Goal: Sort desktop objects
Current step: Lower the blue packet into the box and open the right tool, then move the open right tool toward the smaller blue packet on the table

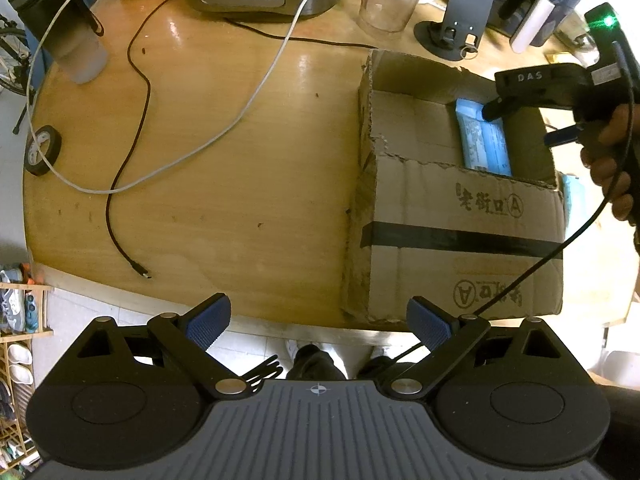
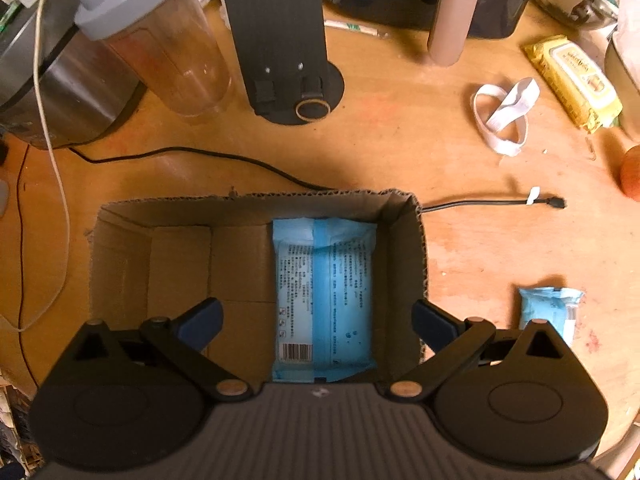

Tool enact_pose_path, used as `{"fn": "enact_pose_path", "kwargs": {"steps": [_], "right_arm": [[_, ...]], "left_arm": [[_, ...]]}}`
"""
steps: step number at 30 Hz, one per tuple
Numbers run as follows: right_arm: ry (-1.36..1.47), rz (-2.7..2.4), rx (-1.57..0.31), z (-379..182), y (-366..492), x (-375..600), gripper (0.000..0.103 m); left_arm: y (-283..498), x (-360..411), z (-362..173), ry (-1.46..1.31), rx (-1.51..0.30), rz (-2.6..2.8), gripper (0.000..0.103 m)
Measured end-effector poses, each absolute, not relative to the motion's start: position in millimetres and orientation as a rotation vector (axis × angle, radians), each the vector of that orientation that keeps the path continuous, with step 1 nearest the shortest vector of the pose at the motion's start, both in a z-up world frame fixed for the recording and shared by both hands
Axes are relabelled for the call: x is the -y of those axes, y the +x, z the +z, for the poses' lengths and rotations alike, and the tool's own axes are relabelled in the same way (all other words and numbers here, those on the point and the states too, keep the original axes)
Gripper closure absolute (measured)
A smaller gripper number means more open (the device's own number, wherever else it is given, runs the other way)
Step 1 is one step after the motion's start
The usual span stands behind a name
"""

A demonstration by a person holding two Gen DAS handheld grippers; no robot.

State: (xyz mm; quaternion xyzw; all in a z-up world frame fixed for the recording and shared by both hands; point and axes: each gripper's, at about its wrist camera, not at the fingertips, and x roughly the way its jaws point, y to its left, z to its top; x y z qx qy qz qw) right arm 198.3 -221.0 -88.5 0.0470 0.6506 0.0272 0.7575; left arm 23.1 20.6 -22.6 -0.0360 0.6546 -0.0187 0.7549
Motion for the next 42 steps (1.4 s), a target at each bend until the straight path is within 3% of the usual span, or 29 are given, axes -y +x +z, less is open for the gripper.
{"fn": "enact_pose_path", "kwargs": {"steps": [9, 42], "right_arm": [[0.092, 0.051, -1.386, -64, 197, 225, 0.000], [0.118, -0.038, -1.390, -70, 181, 273, 0.000]], "left_arm": [[24, -16, -22, -0.076, -1.430, -0.052, 0.006], [21, 2, -21, -0.048, -1.438, -0.069, 0.006]]}}
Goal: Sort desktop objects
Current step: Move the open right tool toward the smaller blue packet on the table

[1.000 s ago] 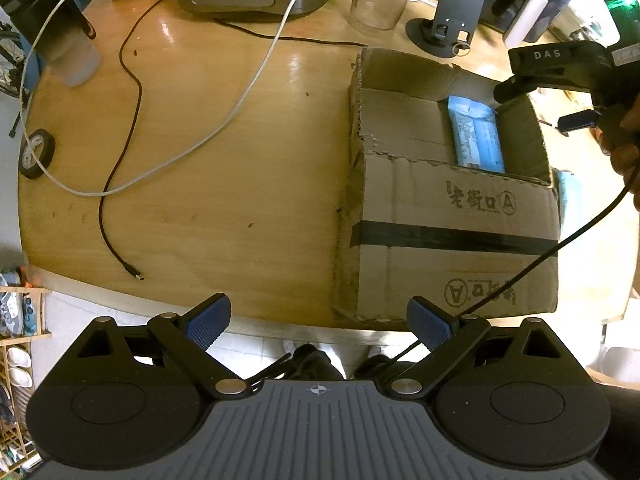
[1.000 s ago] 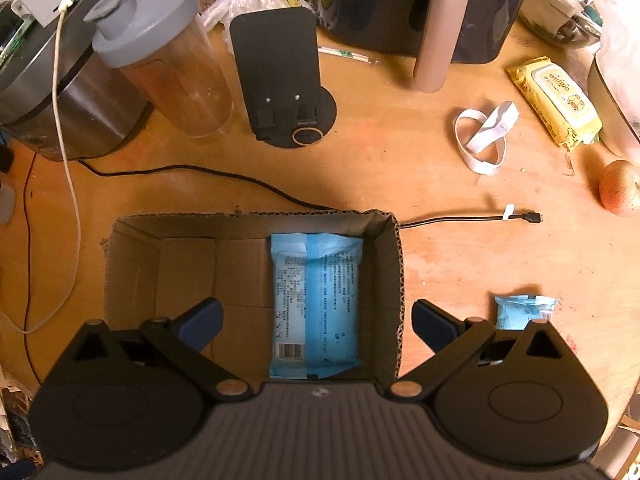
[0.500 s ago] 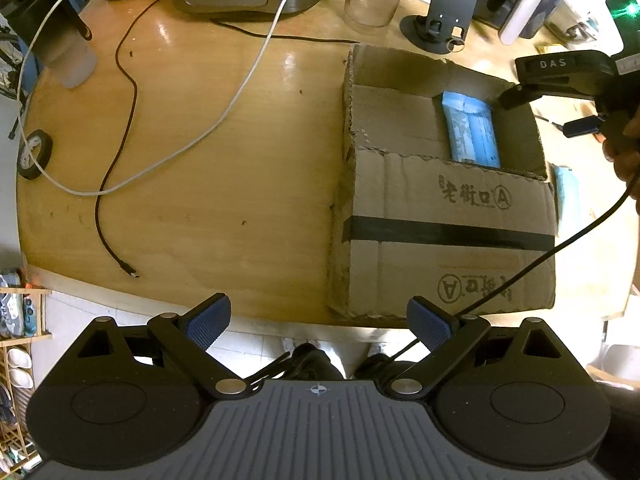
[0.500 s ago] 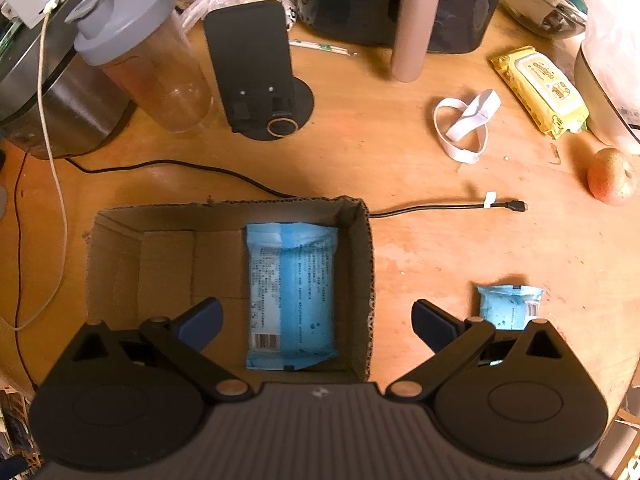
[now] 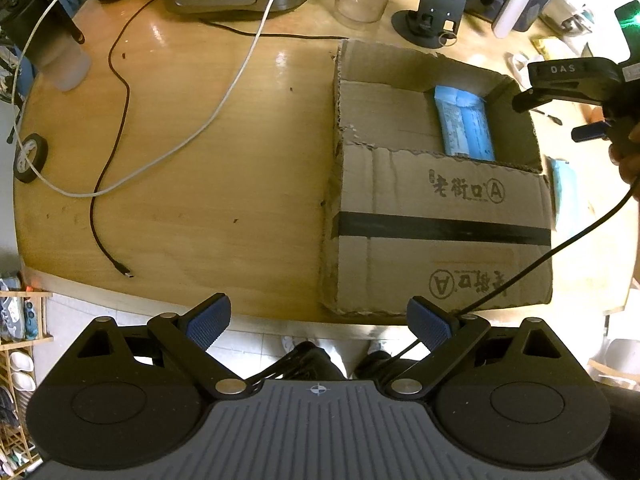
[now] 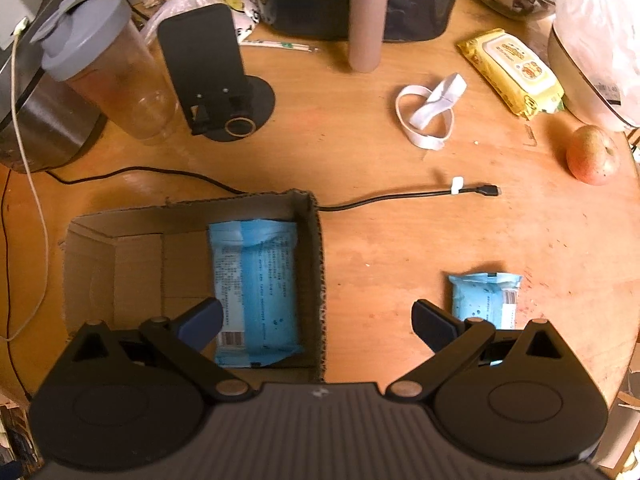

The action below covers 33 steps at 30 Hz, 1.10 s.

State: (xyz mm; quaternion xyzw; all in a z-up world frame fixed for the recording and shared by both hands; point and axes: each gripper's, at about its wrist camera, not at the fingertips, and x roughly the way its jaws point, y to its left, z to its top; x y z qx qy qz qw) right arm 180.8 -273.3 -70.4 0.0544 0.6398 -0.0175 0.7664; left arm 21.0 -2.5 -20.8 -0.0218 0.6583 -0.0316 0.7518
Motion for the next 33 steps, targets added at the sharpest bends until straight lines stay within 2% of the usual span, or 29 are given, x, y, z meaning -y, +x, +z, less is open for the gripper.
{"fn": "enact_pose_path", "kwargs": {"steps": [33], "right_arm": [[0.171, -0.120, -1.395, -74, 167, 328, 0.000]], "left_arm": [[21, 30, -24, -0.015, -1.451, -0.110, 0.006]]}}
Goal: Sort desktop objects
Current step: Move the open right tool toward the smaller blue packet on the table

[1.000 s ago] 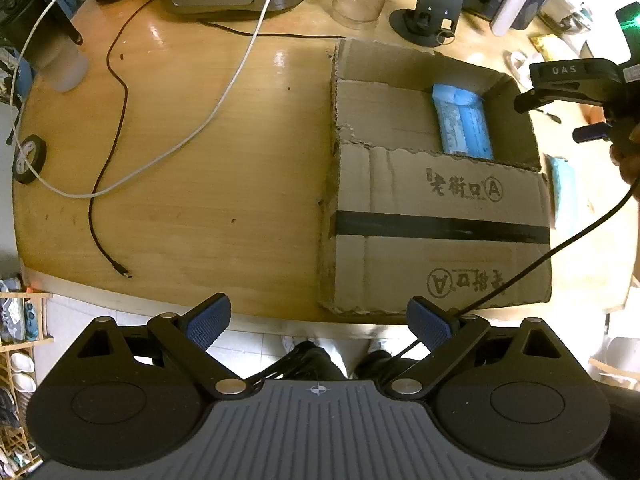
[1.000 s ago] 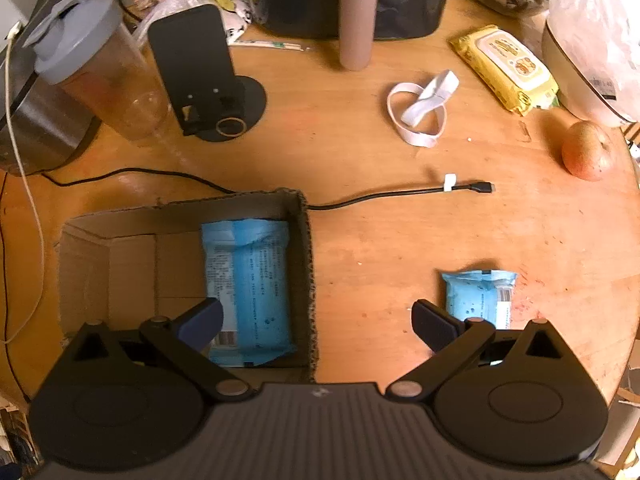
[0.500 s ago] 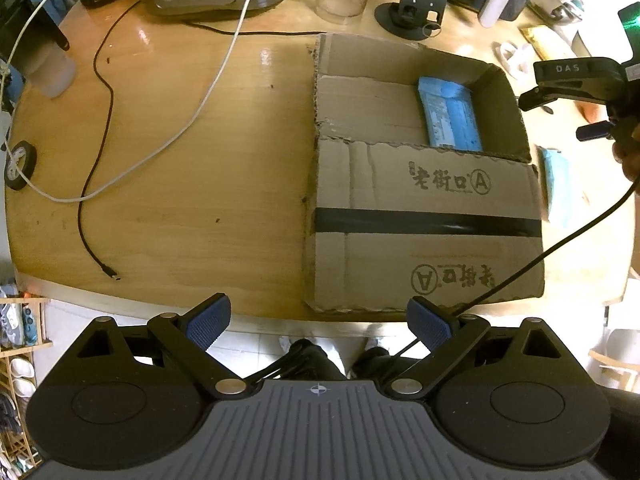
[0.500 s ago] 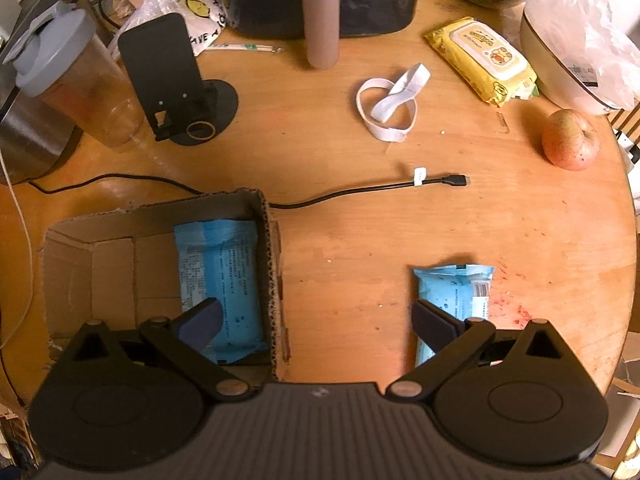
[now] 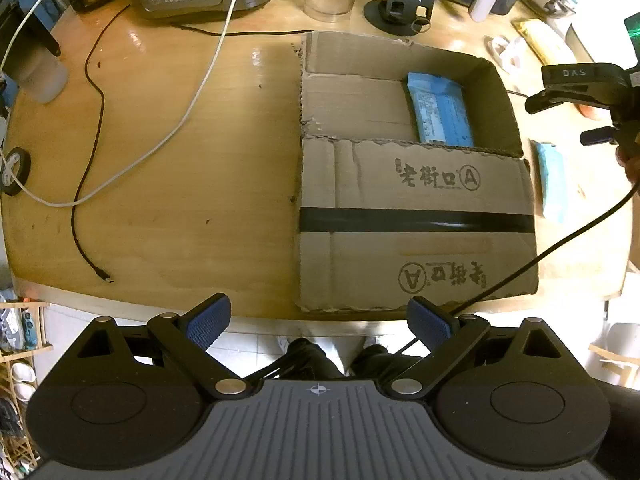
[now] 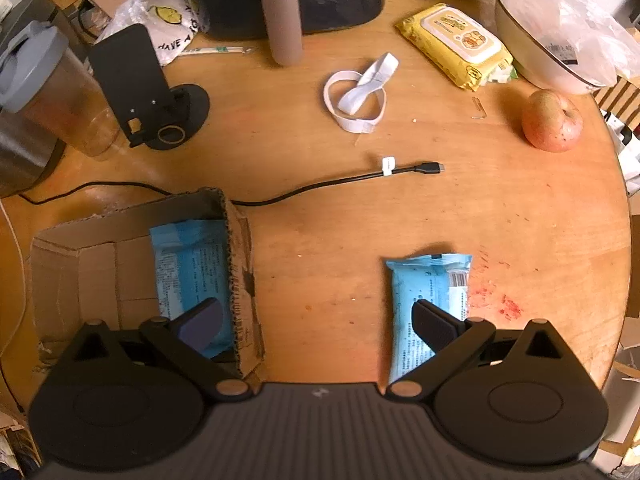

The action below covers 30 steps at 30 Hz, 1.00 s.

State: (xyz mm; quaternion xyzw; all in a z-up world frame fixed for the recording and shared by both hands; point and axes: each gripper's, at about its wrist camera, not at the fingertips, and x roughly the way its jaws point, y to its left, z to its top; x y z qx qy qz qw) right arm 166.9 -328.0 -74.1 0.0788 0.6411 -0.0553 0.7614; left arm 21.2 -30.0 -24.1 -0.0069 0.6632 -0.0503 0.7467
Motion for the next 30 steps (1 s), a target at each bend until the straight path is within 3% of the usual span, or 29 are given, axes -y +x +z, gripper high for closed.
{"fn": "enact_pose_path", "kwargs": {"steps": [30], "right_arm": [[0.191, -0.190, -1.414, -84, 156, 375, 0.000]], "left_arm": [[20, 41, -24, 0.003, -1.456, -0.110, 0.006]]}}
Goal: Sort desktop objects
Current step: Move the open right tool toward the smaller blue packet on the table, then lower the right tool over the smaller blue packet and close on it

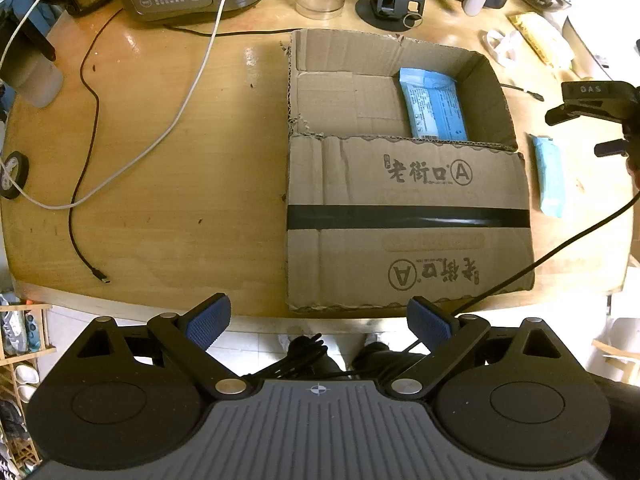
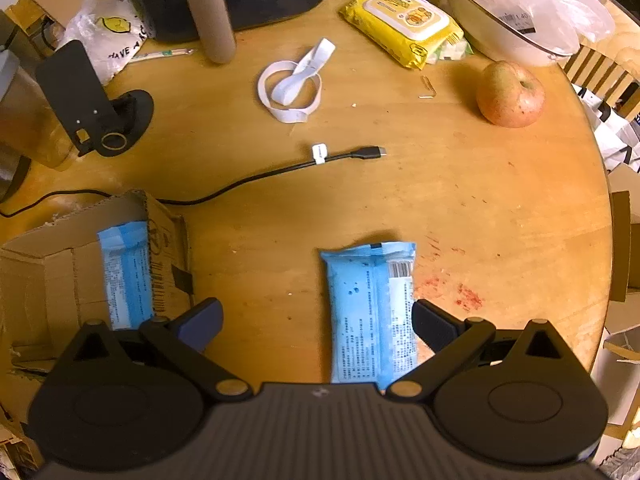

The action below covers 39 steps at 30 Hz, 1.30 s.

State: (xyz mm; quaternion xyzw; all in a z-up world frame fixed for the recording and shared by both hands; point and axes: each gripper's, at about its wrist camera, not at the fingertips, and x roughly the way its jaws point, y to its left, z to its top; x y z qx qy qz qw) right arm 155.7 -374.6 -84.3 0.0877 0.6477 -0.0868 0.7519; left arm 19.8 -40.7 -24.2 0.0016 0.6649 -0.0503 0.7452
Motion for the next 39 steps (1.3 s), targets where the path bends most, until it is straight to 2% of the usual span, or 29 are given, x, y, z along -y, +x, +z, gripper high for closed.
{"fn": "enact_pose_path", "kwargs": {"steps": [39], "right_arm": [[0.225, -0.247, -1.437, -103, 142, 418, 0.000]], "left_arm": [[18, 53, -24, 0.026, -1.460, -0.110, 0.006]]}}
